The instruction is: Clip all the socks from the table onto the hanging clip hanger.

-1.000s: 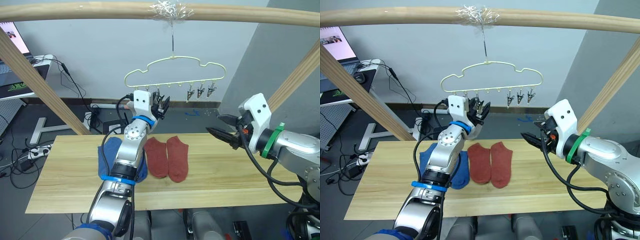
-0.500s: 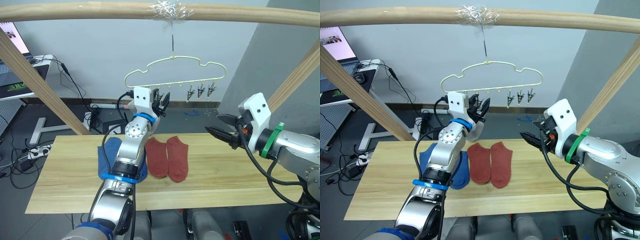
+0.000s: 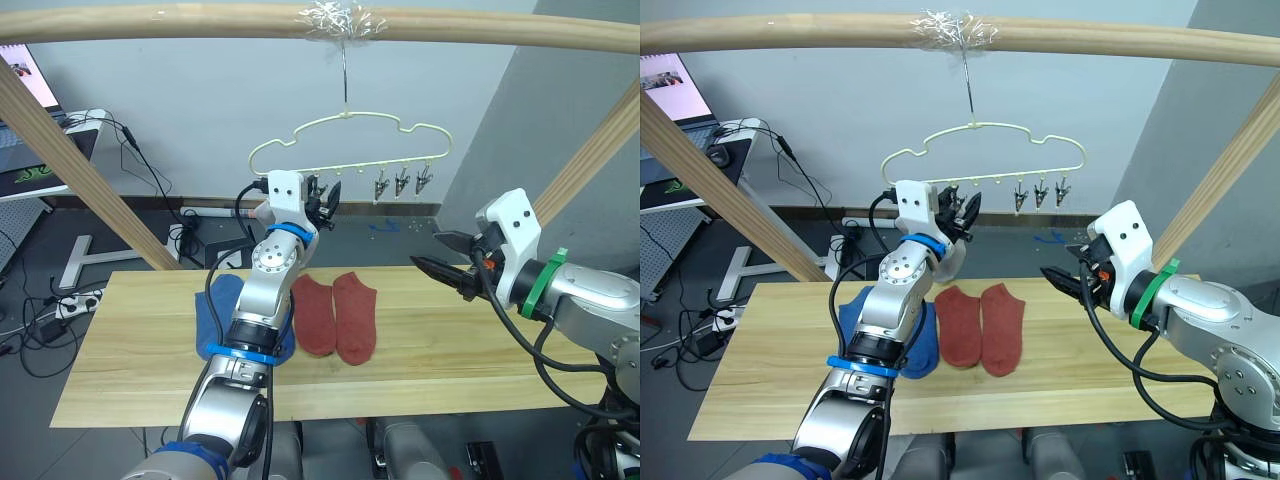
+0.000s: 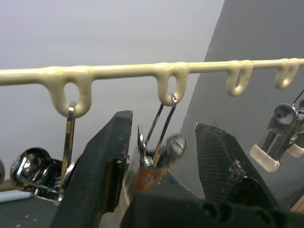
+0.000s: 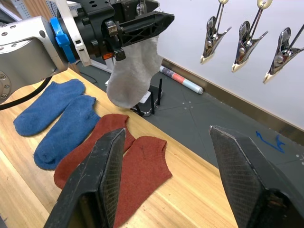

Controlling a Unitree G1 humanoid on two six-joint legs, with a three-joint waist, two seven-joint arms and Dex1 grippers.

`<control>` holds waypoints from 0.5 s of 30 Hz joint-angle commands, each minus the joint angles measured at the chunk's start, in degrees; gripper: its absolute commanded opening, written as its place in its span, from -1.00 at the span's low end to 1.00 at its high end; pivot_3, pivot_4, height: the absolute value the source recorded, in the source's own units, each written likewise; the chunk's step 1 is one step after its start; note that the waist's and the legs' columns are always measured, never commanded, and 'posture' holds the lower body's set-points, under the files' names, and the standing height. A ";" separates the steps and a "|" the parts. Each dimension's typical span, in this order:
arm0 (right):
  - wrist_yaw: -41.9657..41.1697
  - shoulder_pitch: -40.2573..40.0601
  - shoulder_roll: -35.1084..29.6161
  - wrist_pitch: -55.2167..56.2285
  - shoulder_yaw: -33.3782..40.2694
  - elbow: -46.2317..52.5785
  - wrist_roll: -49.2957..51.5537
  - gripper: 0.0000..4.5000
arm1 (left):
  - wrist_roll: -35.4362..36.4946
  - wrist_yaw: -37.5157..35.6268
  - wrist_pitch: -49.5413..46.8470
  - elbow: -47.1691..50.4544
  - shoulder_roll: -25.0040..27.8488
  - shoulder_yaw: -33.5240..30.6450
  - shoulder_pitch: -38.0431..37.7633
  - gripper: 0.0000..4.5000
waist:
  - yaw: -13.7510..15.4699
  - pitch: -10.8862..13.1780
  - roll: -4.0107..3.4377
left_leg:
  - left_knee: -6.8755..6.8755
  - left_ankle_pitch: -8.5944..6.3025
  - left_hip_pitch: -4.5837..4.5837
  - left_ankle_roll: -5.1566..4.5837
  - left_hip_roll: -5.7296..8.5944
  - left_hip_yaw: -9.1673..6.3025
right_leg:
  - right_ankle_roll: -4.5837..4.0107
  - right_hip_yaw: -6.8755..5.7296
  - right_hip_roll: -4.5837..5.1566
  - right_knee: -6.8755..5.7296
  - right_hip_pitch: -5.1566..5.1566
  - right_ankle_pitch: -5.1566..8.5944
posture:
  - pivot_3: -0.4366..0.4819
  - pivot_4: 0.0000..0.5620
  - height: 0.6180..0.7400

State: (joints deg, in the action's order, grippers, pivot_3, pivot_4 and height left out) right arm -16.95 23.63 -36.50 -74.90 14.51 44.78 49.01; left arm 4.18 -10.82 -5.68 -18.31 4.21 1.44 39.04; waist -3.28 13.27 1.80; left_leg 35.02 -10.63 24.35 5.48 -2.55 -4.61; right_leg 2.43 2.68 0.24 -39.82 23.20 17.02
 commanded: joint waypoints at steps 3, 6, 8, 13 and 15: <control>0.60 -0.28 -0.54 1.26 1.47 1.50 0.98 0.31 | 0.82 -0.31 0.25 2.60 -0.38 -0.69 1.55 -0.69 | 0.00 0.00 0.00 | 0.00 0.00 0.00 0.00 0.00 0.00 | 0.01 0.00 0.00 0.00 0.00 0.01 | -0.25 -0.24 1.00; 0.89 -0.49 -0.40 1.46 1.34 1.48 1.13 0.31 | 1.10 -0.37 0.05 2.63 -0.34 -1.14 1.78 -0.89 | 0.00 0.00 0.00 | 0.00 0.00 0.00 0.00 0.00 0.00 | 0.04 0.00 0.00 0.01 0.00 0.02 | -0.25 -0.24 1.00; 1.03 -0.55 -0.33 1.56 1.19 1.43 1.19 0.31 | 1.25 -0.32 -0.16 2.73 -0.25 -1.40 1.97 -0.92 | 0.00 0.00 0.00 | 0.00 0.00 0.00 0.00 0.00 0.00 | 0.08 0.00 0.00 0.01 0.00 0.05 | -0.25 -0.24 1.00; 1.49 -0.76 0.07 1.78 0.41 1.11 1.15 0.31 | 3.72 -2.08 -3.94 4.85 0.12 -2.36 2.23 -0.92 | 0.00 0.00 0.00 | 0.00 0.00 0.00 0.00 0.00 0.00 | 0.09 0.00 0.00 0.01 0.00 0.05 | -0.23 -0.24 1.00; 2.06 -0.89 0.49 1.60 -0.55 0.81 0.76 0.31 | 5.89 -3.50 -8.18 6.73 0.49 -2.99 2.45 -0.92 | 0.00 0.00 0.00 | 0.00 0.00 0.01 0.00 0.00 0.00 | 0.09 0.00 0.00 0.01 0.00 0.06 | -0.23 -0.24 1.00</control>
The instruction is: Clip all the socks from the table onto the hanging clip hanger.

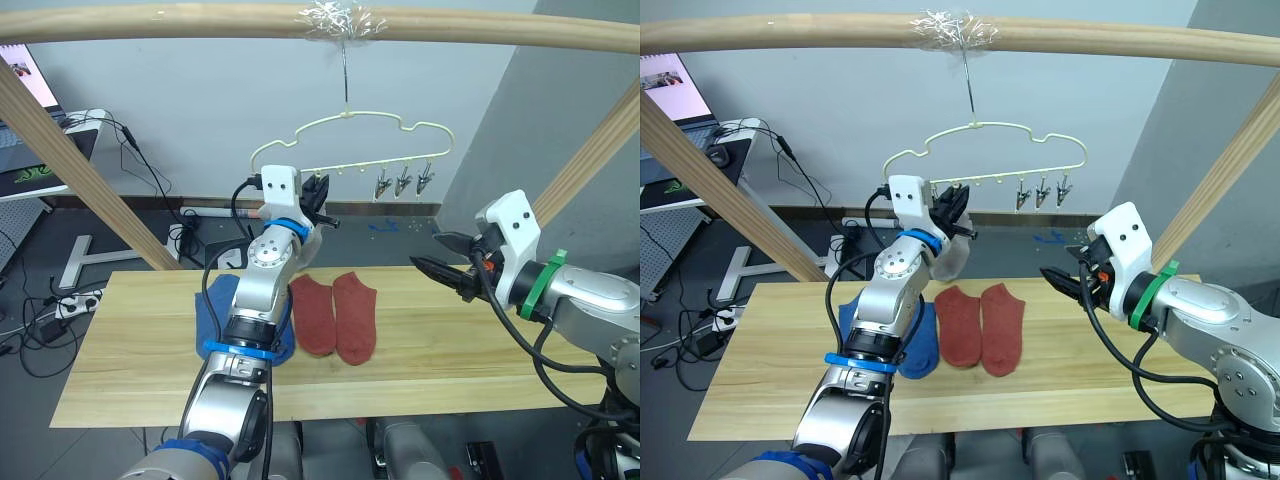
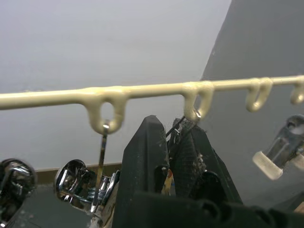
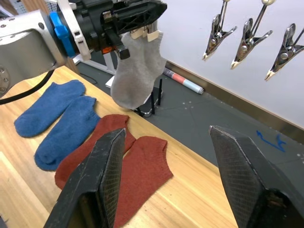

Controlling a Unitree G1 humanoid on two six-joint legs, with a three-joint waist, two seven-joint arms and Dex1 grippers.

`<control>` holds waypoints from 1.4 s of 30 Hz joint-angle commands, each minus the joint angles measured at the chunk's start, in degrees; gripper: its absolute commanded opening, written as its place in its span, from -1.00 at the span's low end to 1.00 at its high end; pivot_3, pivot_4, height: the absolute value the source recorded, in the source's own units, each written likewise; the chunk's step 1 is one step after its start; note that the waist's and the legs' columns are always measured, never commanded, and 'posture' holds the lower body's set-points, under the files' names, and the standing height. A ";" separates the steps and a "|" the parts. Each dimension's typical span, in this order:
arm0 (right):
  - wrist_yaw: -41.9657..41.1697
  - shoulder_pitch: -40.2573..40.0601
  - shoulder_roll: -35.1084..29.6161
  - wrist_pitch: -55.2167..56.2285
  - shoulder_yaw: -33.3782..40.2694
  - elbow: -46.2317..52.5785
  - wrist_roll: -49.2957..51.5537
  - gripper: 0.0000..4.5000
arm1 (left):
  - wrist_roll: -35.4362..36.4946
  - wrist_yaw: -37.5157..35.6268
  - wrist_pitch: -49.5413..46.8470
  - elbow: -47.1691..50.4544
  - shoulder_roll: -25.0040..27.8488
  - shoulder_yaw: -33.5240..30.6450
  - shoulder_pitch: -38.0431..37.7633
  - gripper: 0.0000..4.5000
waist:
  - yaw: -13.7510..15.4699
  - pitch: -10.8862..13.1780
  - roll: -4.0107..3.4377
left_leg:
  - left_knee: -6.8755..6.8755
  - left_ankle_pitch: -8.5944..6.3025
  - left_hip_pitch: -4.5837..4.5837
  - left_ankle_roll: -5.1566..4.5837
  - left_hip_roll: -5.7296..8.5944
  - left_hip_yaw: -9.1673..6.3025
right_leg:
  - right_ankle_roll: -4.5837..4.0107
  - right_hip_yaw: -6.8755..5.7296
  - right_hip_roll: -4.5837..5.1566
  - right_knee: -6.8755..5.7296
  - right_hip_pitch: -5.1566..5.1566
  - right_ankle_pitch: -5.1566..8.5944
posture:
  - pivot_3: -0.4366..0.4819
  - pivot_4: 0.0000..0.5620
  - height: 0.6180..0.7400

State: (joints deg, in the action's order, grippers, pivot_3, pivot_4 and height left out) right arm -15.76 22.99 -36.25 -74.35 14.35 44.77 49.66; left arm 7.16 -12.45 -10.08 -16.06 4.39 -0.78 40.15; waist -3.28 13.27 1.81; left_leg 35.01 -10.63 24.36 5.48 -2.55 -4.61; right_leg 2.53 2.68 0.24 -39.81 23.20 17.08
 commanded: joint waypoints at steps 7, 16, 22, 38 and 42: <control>2.40 -3.14 -0.54 1.61 -11.45 -3.55 -6.77 0.87 | 13.16 -5.58 -22.57 9.21 2.17 -4.88 3.46 -0.92 | -0.06 0.00 0.00 | 0.00 0.00 0.00 0.00 0.00 0.00 | 0.16 0.01 -0.01 0.00 0.00 0.10 | -0.23 -0.25 1.00; -3.40 1.21 0.30 17.20 -33.43 -20.10 -24.73 0.99 | 24.67 -4.07 -41.45 8.06 4.28 -13.55 9.41 -0.92 | -0.20 0.00 0.00 | 0.00 0.00 -0.01 0.00 -0.01 -0.01 | 0.20 0.00 -0.02 0.05 0.01 0.11 | -0.20 -0.28 1.00; -7.98 7.26 4.99 21.37 -40.06 -33.76 -31.98 0.99 | 26.76 -2.78 -46.57 7.67 5.50 -15.38 10.62 -0.92 | -0.31 0.00 0.00 | -0.01 0.01 0.00 0.01 -0.03 -0.02 | 0.18 -0.01 -0.01 0.07 0.01 0.11 | -0.17 -0.27 1.00; -14.71 16.97 20.23 33.85 -41.73 -66.06 -44.25 0.99 | 28.85 -0.64 -50.88 8.04 6.43 -16.23 11.44 -0.92 | 0.02 0.01 0.00 | -0.02 0.01 -0.01 0.02 -0.04 -0.03 | -0.11 -0.04 0.00 0.02 0.01 -0.07 | -0.07 -0.27 1.00; -15.07 18.59 22.25 35.92 -40.67 -69.83 -46.00 0.99 | 28.91 -0.42 -50.95 8.26 6.56 -16.21 11.27 -0.92 | 0.08 0.01 0.00 | -0.01 0.01 -0.01 0.03 -0.04 -0.03 | -0.12 -0.04 0.01 0.00 0.01 -0.07 | -0.05 -0.27 1.00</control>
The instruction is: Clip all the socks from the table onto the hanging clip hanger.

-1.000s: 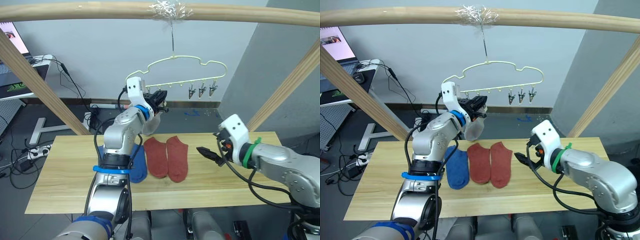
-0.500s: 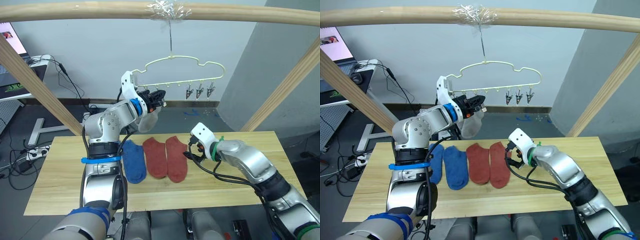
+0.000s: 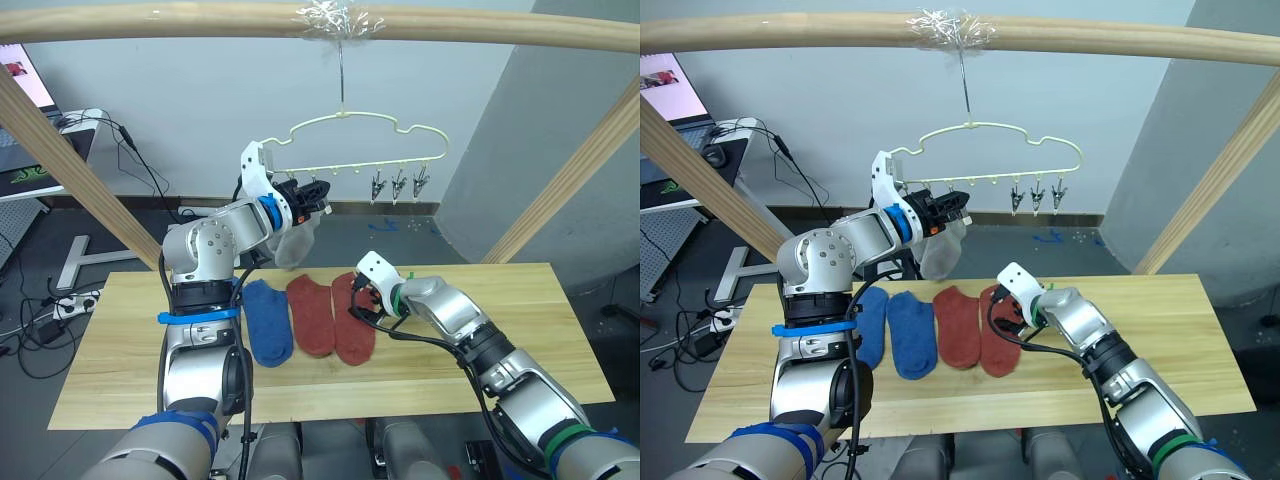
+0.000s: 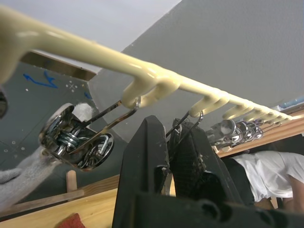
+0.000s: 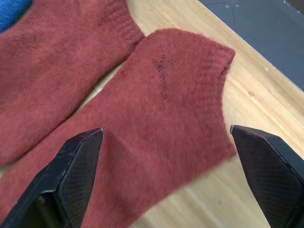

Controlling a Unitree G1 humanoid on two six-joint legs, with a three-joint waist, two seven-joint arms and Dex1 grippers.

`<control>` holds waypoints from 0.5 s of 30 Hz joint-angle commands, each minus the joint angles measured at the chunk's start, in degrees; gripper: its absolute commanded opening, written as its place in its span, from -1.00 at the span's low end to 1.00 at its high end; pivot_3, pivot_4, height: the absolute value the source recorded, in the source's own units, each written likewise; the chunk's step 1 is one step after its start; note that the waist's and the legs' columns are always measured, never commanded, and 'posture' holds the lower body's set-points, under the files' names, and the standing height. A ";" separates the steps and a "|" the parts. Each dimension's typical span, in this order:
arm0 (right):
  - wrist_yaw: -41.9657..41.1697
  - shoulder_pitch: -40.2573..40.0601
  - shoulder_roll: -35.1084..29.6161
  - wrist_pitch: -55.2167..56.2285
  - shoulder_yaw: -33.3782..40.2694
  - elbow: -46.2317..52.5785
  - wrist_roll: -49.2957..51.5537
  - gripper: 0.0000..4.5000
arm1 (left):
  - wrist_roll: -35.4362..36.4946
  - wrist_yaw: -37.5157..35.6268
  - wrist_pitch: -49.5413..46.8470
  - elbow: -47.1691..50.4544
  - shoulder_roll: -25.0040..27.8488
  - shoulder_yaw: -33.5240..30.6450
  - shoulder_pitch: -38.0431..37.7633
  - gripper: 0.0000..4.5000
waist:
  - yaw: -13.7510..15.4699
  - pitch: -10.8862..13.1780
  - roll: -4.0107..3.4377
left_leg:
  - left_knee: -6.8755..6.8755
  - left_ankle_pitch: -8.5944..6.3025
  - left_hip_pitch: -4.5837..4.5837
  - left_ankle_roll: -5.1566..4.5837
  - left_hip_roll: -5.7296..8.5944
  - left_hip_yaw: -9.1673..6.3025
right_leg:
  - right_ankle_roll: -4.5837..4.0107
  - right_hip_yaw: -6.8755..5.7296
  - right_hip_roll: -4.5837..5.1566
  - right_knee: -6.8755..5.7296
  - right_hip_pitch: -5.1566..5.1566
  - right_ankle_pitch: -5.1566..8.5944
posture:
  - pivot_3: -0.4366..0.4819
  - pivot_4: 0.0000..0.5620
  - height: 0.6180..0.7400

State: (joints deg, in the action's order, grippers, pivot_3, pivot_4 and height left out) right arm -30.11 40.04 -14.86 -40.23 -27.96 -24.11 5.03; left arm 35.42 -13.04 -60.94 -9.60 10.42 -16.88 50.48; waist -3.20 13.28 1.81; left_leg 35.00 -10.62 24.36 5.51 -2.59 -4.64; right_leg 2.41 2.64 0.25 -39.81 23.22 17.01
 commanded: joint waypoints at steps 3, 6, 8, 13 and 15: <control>-1.53 2.27 2.24 2.38 2.05 -1.96 -2.07 0.99 | 0.42 0.11 0.25 1.64 0.73 -0.01 0.81 -0.92 | -0.06 0.00 0.00 | 0.00 0.00 0.00 0.00 0.00 0.00 | 0.00 -0.01 0.00 -0.03 0.00 0.00 | -0.05 -0.27 1.00; -1.57 2.53 3.86 3.35 2.39 -3.74 -3.05 0.99 | 0.41 0.43 0.19 2.02 0.70 0.03 0.73 -0.92 | 0.01 0.00 0.00 | 0.00 0.00 -0.01 0.00 -0.01 -0.01 | 0.00 -0.02 0.00 -0.06 0.01 0.00 | -0.02 -0.27 1.00; -1.35 2.66 4.90 4.36 2.96 -5.69 -3.41 0.99 | 0.38 0.48 0.21 2.04 0.74 0.06 0.69 -0.92 | 0.03 0.00 0.00 | 0.00 0.00 -0.02 0.00 -0.01 -0.01 | 0.00 -0.02 0.00 -0.06 0.01 0.00 | -0.02 -0.27 1.00; -0.69 2.88 6.65 7.53 4.71 -11.42 -4.79 0.99 | 0.38 0.57 0.03 2.01 0.87 0.11 0.84 -0.92 | 0.11 0.00 0.00 | 0.00 0.00 -0.02 0.00 0.00 0.00 | 0.00 -0.01 0.01 -0.07 0.01 0.00 | 0.01 -0.25 1.00; -0.46 2.87 6.96 8.32 5.43 -12.84 -5.25 0.99 | 0.45 0.70 -0.18 2.07 0.91 0.11 0.99 -0.92 | 0.13 0.00 0.00 | 0.00 0.00 -0.02 0.00 0.00 0.00 | 0.00 -0.01 0.01 -0.08 0.01 0.00 | 0.01 -0.25 1.00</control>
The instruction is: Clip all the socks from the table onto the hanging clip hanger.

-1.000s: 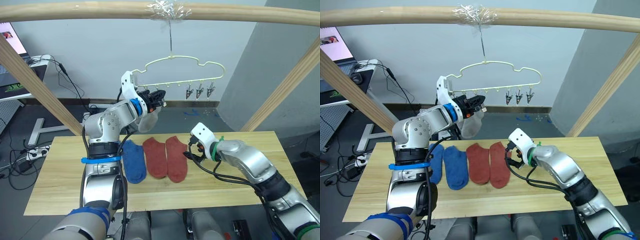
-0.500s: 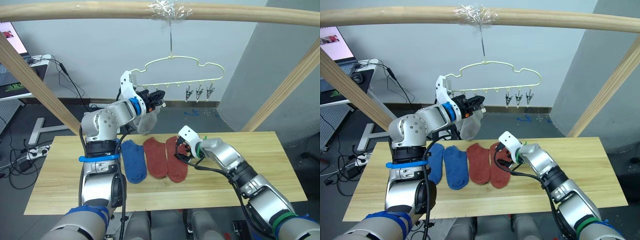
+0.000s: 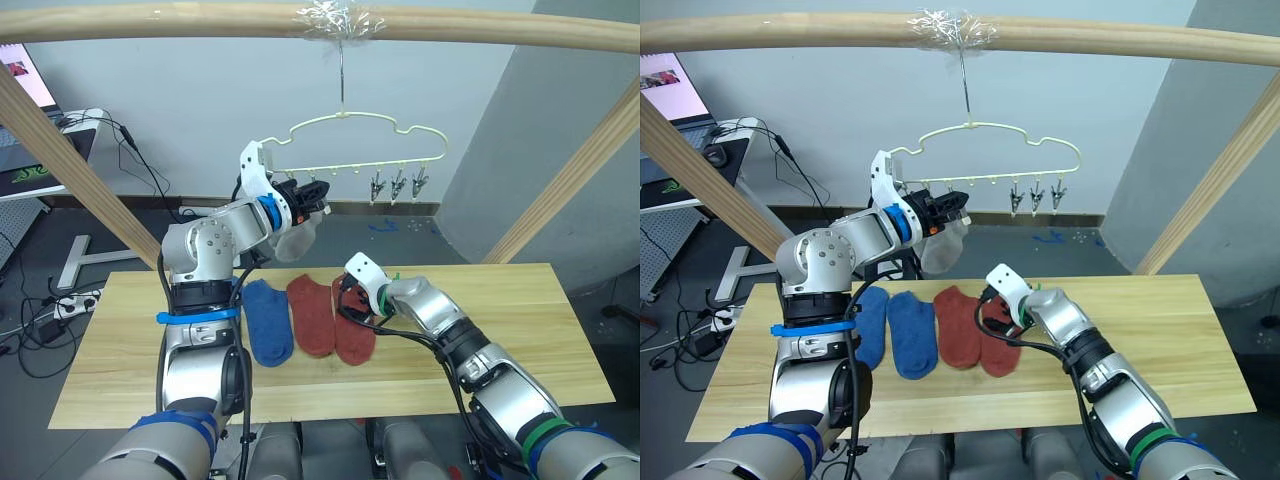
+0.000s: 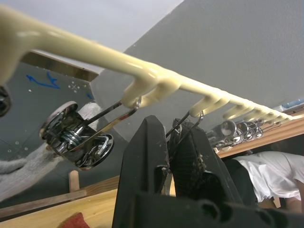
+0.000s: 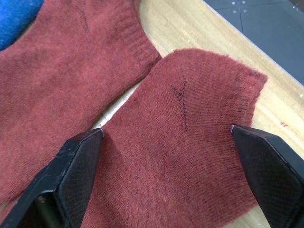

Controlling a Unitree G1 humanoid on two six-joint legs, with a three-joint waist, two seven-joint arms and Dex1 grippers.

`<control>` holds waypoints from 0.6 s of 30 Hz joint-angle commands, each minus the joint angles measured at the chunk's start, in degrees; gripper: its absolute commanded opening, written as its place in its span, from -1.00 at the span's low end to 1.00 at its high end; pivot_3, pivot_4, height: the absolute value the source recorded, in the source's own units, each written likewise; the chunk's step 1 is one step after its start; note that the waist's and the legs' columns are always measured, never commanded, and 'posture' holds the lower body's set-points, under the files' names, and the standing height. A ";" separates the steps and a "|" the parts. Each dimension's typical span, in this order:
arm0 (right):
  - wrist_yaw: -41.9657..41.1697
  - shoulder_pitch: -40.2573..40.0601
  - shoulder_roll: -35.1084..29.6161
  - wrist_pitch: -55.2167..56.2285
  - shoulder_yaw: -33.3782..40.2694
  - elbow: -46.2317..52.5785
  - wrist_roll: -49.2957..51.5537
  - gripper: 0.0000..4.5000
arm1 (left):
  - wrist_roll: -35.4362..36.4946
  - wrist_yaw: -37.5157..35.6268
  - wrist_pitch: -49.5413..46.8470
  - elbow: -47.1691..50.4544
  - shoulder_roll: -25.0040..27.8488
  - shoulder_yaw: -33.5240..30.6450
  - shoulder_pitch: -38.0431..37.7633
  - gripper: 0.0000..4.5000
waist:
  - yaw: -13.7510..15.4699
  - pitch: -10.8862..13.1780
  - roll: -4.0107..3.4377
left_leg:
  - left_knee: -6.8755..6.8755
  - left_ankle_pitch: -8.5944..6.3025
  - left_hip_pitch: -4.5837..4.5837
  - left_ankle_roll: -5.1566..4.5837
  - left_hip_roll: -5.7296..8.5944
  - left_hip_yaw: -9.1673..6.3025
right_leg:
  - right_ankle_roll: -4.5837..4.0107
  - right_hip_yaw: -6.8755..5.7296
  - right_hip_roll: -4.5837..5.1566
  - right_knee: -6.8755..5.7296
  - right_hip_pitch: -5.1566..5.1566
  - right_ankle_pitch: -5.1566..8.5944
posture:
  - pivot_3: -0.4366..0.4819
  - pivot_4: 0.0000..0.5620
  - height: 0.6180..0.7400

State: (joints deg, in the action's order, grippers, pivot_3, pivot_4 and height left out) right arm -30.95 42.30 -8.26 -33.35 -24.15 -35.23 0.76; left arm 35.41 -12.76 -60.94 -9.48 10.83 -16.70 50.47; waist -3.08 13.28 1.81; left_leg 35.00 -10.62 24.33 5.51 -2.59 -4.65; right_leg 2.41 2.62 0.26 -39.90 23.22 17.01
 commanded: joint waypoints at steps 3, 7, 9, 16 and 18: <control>0.40 0.78 0.69 2.34 2.36 -3.06 -1.57 0.99 | 0.48 0.46 -0.20 1.82 0.56 0.04 1.11 -0.92 | 0.01 0.00 0.00 | 0.00 0.00 -0.02 0.00 0.00 0.00 | 0.00 0.00 0.00 -0.03 0.00 0.00 | 0.01 -0.25 1.00; 0.00 0.26 1.12 3.26 2.65 -3.02 -2.61 0.99 | 0.49 0.51 -0.03 1.54 0.71 0.05 1.23 -0.92 | 0.03 0.00 0.00 | 0.00 0.00 -0.03 0.00 0.00 0.00 | 0.00 0.01 0.00 -0.04 0.00 0.00 | 0.01 -0.26 1.00; -0.38 -0.18 1.24 3.36 2.61 -2.41 -2.88 0.77 | 0.44 0.45 0.21 1.23 0.86 -0.01 1.29 -0.92 | 0.03 0.00 0.00 | 0.00 0.00 -0.03 0.00 0.00 0.00 | 0.00 0.00 0.00 -0.04 0.00 0.00 | 0.01 -0.26 1.00; -0.91 -1.02 1.67 3.18 2.94 -1.71 -3.89 -0.32 | 0.64 0.91 0.20 1.47 0.83 -0.45 1.10 -0.92 | 0.03 0.00 0.00 | 0.00 0.00 -0.03 0.00 0.00 0.00 | 0.00 0.00 0.00 -0.04 0.00 0.00 | 0.02 -0.27 1.00; -0.96 -1.30 1.83 3.13 3.16 -1.47 -4.20 -0.64 | 0.61 1.01 0.30 1.34 0.77 -0.50 1.18 -0.92 | 0.03 0.00 0.00 | 0.00 0.00 -0.04 0.00 0.00 0.00 | 0.00 0.01 0.00 -0.05 0.00 0.00 | 0.02 -0.27 1.00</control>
State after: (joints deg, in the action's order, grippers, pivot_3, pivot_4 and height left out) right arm -31.21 41.85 -6.74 -30.32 -21.41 -37.75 -3.32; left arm 35.46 -11.89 -60.95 -9.48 11.14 -16.68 50.53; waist -3.06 13.27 1.80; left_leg 35.00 -10.62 24.29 5.51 -2.60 -4.65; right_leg 2.41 2.63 0.26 -39.94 23.22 17.01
